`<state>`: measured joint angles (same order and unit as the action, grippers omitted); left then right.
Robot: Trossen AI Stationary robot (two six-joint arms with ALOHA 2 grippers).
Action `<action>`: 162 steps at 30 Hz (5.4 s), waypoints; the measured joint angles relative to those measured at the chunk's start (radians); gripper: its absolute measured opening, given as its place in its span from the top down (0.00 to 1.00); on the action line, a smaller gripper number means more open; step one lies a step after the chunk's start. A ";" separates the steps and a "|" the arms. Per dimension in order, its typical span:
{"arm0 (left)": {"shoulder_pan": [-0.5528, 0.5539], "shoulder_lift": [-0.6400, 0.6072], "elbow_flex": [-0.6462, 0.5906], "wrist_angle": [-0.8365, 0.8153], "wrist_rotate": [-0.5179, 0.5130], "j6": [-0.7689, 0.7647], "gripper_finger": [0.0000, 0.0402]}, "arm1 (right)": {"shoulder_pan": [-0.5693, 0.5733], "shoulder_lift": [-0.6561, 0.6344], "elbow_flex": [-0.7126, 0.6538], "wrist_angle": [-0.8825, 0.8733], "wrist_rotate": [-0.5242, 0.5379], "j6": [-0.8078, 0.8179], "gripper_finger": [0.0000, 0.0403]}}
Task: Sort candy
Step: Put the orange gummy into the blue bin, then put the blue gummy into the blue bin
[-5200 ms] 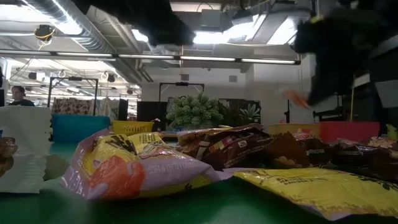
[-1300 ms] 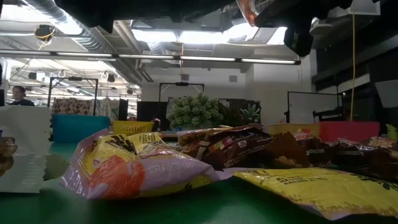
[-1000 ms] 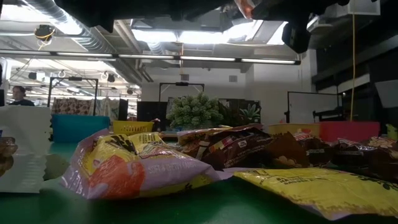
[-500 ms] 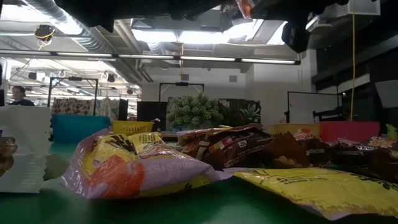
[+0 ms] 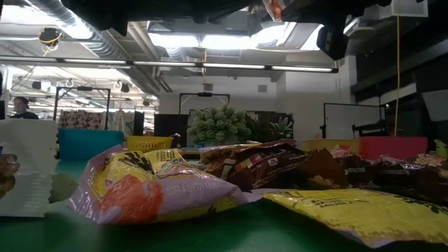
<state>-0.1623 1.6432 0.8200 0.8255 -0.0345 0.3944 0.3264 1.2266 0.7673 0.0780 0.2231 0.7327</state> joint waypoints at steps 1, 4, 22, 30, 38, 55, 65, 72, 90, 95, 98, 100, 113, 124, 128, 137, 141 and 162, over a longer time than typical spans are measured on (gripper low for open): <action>0.000 0.000 0.000 0.000 0.000 0.000 1.00 | 0.000 0.000 0.000 0.000 -0.009 0.001 0.98; 0.000 0.000 0.000 0.000 0.000 0.000 1.00 | 0.000 0.000 0.000 0.000 -0.031 -0.008 0.96; 0.000 0.001 0.000 0.000 -0.028 -0.001 1.00 | 0.000 -0.076 0.000 -0.072 0.002 -0.061 0.57; 0.001 -0.014 0.000 0.015 -0.103 -0.031 1.00 | 0.000 -0.203 0.000 -0.200 0.012 -0.062 0.58; 0.048 -0.190 0.000 -0.230 -0.255 -0.099 1.00 | 0.000 -0.285 0.000 -0.371 0.063 -0.060 0.58; 0.221 -0.762 0.000 -1.588 -0.638 -0.748 1.00 | 0.000 -0.289 0.000 -0.448 0.054 -0.057 0.58; 0.308 -0.772 0.000 -1.940 -0.648 -1.000 1.00 | 0.000 -0.288 0.000 -0.448 0.054 -0.057 0.58; 0.365 -0.764 0.000 -1.944 -0.656 -1.017 0.99 | 0.000 -0.288 0.000 -0.448 0.054 -0.057 0.58; 0.426 -0.764 0.000 -1.946 -0.249 -1.235 0.60 | 0.000 -0.288 0.000 -0.448 0.053 -0.057 0.58; 0.381 -0.764 0.000 -1.964 -0.026 -1.398 0.60 | 0.001 -0.288 0.000 -0.448 0.053 -0.056 0.58; 0.334 -0.764 0.000 -1.966 -0.007 -1.513 0.60 | 0.000 -0.288 0.000 -0.448 0.053 -0.056 0.58; 0.301 -0.764 0.000 -1.966 -0.006 -1.590 0.60 | 0.000 -0.288 0.000 -0.448 0.053 -0.056 0.58; 0.035 -0.631 0.000 -1.980 0.008 -2.050 0.60 | 0.001 -0.288 0.000 -0.451 0.050 0.021 0.58; -0.102 -0.383 -0.001 -1.976 0.070 -2.305 0.60 | 0.000 -0.288 0.000 -0.457 0.051 0.021 0.58; -0.109 -0.311 -0.001 -1.971 0.066 -2.306 0.60 | 0.001 -0.288 0.000 -0.457 0.051 0.021 0.58; -0.109 -0.189 -0.001 -1.943 -0.003 -2.307 0.60 | 0.001 -0.288 0.000 -0.457 0.054 0.021 0.58; -0.109 -0.131 -0.001 -1.916 -0.003 -2.306 0.60 | 0.000 -0.288 0.000 -0.457 0.054 0.021 0.58; -0.140 -0.045 -0.001 -1.882 -0.001 -2.295 0.74 | 0.000 -0.288 0.000 -0.481 0.054 0.021 0.58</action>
<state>-0.3021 1.5978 0.8192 -1.0569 -0.0357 -1.9011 0.3268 0.9386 0.7670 -0.4026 0.2768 0.7540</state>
